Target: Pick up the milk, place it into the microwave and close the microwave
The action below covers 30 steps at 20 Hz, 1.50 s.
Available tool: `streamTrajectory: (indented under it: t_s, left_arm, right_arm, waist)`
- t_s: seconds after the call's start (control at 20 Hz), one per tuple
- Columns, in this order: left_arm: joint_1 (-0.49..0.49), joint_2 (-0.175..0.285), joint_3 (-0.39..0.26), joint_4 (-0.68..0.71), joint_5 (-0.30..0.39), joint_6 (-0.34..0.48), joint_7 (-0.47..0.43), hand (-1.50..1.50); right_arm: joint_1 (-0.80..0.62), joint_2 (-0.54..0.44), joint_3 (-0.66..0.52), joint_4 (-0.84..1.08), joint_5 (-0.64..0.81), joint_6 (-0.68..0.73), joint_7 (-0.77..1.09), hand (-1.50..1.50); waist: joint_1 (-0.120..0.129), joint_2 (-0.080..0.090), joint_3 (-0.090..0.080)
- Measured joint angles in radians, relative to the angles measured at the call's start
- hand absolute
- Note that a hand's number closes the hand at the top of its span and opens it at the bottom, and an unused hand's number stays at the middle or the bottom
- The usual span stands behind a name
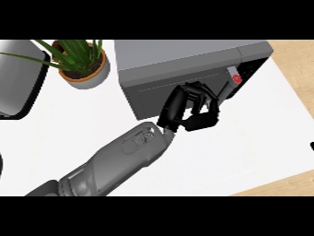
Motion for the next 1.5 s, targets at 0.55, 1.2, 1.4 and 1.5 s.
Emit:
streamTrajectory:
  t_s: [0.55,1.2,1.4,1.5]
  left_arm:
    - [0.009,-0.001,0.010,-0.002,0.099,0.016,-0.074,1.50]
    - [0.009,-0.001,-0.004,0.002,0.162,0.057,-0.180,1.50]
    - [0.010,0.000,-0.008,0.008,0.174,0.063,-0.212,1.50]
    - [0.011,0.000,-0.008,0.008,0.182,0.070,-0.225,1.50]
  right_arm:
    - [-0.015,-0.018,-0.012,-0.023,-0.054,0.000,0.021,-1.50]
    - [-0.033,-0.056,0.008,-0.066,-0.109,0.043,0.045,-1.50]
    - [-0.033,-0.068,0.006,-0.080,-0.125,0.048,0.053,-1.50]
    - [-0.034,-0.072,0.007,-0.084,-0.132,0.051,0.056,-1.50]
  waist:
    - [-0.016,0.002,0.002]
    - [-0.030,0.013,0.002]
    - [-0.035,0.014,0.001]
    - [-0.038,0.015,0.001]
